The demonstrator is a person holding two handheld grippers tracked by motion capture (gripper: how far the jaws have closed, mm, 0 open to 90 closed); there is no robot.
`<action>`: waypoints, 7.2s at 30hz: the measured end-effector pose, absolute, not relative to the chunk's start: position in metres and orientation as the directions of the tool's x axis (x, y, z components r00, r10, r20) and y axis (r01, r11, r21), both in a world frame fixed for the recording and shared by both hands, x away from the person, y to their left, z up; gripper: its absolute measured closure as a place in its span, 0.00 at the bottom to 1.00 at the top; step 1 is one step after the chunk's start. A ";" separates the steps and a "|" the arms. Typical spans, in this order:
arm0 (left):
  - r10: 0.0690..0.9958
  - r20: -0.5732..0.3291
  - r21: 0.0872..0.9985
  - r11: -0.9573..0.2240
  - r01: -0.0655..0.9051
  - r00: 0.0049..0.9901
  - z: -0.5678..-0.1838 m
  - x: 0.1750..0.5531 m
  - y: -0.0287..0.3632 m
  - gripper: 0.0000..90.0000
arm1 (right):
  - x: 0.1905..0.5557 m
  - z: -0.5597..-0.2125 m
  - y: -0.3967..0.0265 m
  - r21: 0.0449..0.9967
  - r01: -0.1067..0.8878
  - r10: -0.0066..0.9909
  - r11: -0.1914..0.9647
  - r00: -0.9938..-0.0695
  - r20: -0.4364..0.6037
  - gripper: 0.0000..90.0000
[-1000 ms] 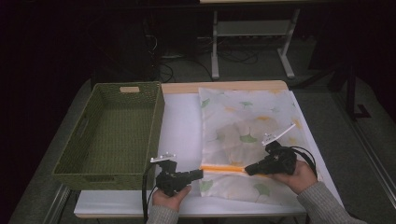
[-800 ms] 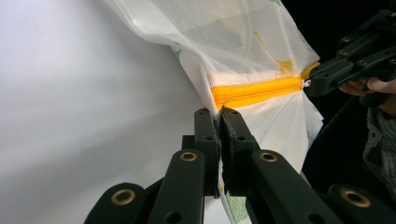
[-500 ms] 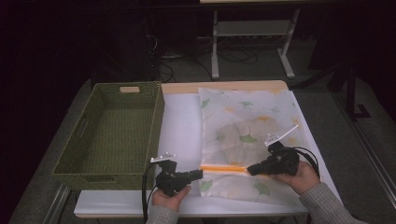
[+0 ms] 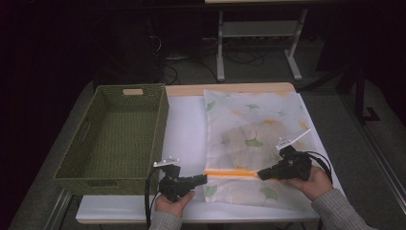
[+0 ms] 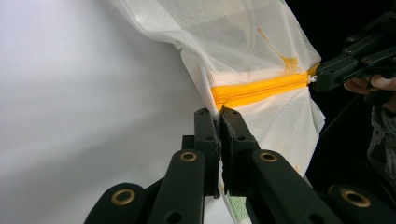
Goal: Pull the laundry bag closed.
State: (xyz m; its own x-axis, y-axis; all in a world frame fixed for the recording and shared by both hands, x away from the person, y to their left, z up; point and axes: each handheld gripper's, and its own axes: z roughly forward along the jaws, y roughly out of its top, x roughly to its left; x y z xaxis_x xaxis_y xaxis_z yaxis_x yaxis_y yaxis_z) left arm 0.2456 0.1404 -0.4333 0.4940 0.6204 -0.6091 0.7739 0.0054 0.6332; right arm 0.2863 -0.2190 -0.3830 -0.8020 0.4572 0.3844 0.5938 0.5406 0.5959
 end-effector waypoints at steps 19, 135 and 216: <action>0.626 -0.605 0.634 0.004 0.774 0.492 -0.432 0.246 0.142 0.96 | 0.282 -0.381 -0.236 0.596 0.606 0.475 0.527 -0.792 0.385 1.00; 0.651 -0.587 0.628 -0.010 0.778 0.482 -0.434 0.247 0.146 0.96 | 0.254 -0.412 -0.384 0.560 0.754 0.664 0.344 -0.617 0.423 1.00; 0.654 -0.575 0.659 0.014 0.752 0.492 -0.424 0.247 0.153 0.75 | 0.254 -0.408 -0.400 0.612 0.745 0.688 0.265 -0.591 0.422 0.87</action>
